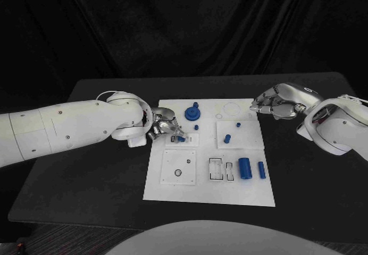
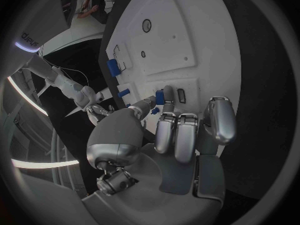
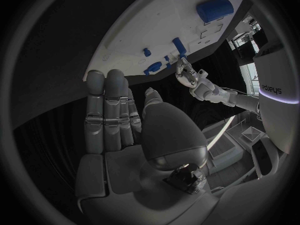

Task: Assemble the parts on the task board

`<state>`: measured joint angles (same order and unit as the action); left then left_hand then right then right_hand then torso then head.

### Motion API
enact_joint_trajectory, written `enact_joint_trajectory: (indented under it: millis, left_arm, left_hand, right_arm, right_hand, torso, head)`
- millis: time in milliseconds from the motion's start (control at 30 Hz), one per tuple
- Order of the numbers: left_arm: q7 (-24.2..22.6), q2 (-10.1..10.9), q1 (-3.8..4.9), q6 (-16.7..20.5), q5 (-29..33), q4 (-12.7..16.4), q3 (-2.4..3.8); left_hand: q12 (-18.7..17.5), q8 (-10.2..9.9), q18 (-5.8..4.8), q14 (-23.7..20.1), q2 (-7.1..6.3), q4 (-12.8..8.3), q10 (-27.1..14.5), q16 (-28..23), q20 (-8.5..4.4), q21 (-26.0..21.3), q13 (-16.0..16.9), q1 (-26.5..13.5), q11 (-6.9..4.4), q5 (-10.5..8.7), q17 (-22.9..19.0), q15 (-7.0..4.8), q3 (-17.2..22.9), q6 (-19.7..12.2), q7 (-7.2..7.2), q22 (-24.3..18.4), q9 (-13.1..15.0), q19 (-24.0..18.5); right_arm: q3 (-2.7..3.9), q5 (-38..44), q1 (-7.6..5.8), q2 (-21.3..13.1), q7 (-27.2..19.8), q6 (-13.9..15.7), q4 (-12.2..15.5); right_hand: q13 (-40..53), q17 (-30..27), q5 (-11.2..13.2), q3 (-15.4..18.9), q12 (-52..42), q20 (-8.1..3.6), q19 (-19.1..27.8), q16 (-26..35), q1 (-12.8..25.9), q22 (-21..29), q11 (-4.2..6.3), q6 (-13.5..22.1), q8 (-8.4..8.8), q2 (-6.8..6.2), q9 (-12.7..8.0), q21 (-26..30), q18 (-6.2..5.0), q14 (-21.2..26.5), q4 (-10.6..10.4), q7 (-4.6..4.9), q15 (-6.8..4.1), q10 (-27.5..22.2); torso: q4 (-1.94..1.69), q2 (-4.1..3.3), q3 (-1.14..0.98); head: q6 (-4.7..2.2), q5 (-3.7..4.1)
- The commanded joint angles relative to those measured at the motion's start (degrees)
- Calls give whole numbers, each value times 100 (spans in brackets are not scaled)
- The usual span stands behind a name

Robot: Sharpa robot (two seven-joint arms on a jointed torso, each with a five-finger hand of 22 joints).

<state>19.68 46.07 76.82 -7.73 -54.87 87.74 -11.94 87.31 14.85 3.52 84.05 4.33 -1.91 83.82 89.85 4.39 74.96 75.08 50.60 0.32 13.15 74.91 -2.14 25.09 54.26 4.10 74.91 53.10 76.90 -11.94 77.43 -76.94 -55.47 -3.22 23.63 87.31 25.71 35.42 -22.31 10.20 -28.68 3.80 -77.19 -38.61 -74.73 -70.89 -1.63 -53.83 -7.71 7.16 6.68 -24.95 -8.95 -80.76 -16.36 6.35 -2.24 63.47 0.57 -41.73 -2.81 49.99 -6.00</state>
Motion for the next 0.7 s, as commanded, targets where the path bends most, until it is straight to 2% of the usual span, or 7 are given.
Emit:
enact_joint_trajectory:
  millis: [33, 200, 333, 367, 567, 633, 700]
  left_arm:
    - [18, 8, -39, -149, -2, 6, -25]
    - [18, 21, -39, -140, -2, 10, -25]
    - [18, 27, -39, -146, -2, 8, -25]
    - [18, 28, -39, -153, -2, 7, -25]
    - [18, 14, -39, -160, -2, -8, -25]
    - [19, 8, -39, -164, -2, -14, -25]
    - [19, 4, -39, -173, -2, -16, -25]
  left_hand:
    - [-30, -21, 72, 595, -8, -16, 290, 15, 15, -45, 1261, 48, 17, -19, 1509, 18, -28, 32, 4, 737, 6, -44]
    - [-36, -24, 72, 595, -7, -10, 284, 15, 15, -47, 1256, 43, 18, -30, 1509, 19, -33, 31, 6, 737, 6, -45]
    - [-47, -40, 72, 595, -5, 48, 274, 15, 18, -61, 1248, -11, 27, -110, 1509, 24, -81, 33, 16, 741, 1, -46]
    - [-52, -62, 71, 595, -15, 159, 270, 15, 25, -76, 1244, -112, 38, -276, 1509, 34, -180, 38, 29, 745, -8, -47]
    - [-80, -156, 78, 595, -103, 676, 238, 15, 58, -144, 1220, -459, 75, -682, 1509, 68, -738, 63, 67, 764, -46, -59]
    - [-82, -186, 80, 595, -126, 898, 235, 15, 66, -166, 1217, -566, 86, -946, 1509, 76, -997, 74, 77, 779, -46, -54]
    - [-84, -202, 81, 595, -160, 1047, 231, 15, 72, -184, 1215, -643, 91, -1014, 1509, 81, -1196, 86, 84, 791, -41, -51]
  right_arm:
    - [4, 5, 16, -2, 119, -66, -1]
    - [4, 5, 16, -3, 134, -93, -2]
    - [4, 5, 16, -5, 140, -102, -2]
    - [4, 5, 16, -6, 141, -105, -2]
    - [4, 5, 16, -7, 142, -105, -3]
    - [4, 5, 17, -7, 142, -103, -4]
    - [4, 5, 17, -9, 143, -103, -4]
  right_hand:
    - [-9, -4, -39, 9, -7, 11, 44, 34, -61, 10, -8, 10, 13, 17, 5, 18, -49, 24, 10, 20, -1, 17]
    - [-11, -4, -45, 5, -6, 11, 47, 35, -74, 15, -9, 5, 11, 17, 6, 35, -51, 26, 13, 20, -1, 17]
    - [-11, -4, -45, 5, -6, 11, 47, 35, -74, 15, -9, 5, 11, 17, 6, 35, -51, 26, 13, 20, -1, 17]
    - [-11, -4, -45, 5, -6, 11, 47, 35, -74, 15, -9, 5, 11, 17, 6, 35, -51, 26, 13, 20, -1, 17]
    - [-12, -3, -47, 5, -5, 12, 48, 37, -80, 16, -11, -3, 7, 16, 8, 39, -51, 29, 13, 23, 0, 17]
    - [-12, -3, -47, 5, -5, 12, 48, 37, -80, 16, -11, -3, 7, 16, 8, 39, -51, 29, 13, 23, 0, 17]
    - [-12, -3, -47, 5, -5, 12, 48, 37, -80, 16, -11, -3, 7, 16, 8, 39, -51, 29, 13, 23, 0, 17]
  torso:
    - [2, 1, -3]
    - [6, 3, -1]
    - [5, 1, -1]
    - [4, 1, -2]
    - [7, 2, 1]
    - [10, 4, 0]
    - [10, 4, -1]
  head:
    - [1, -6]
    - [1, -2]
    - [1, -1]
    - [1, 1]
    - [1, 6]
    - [1, 4]
    - [1, 9]
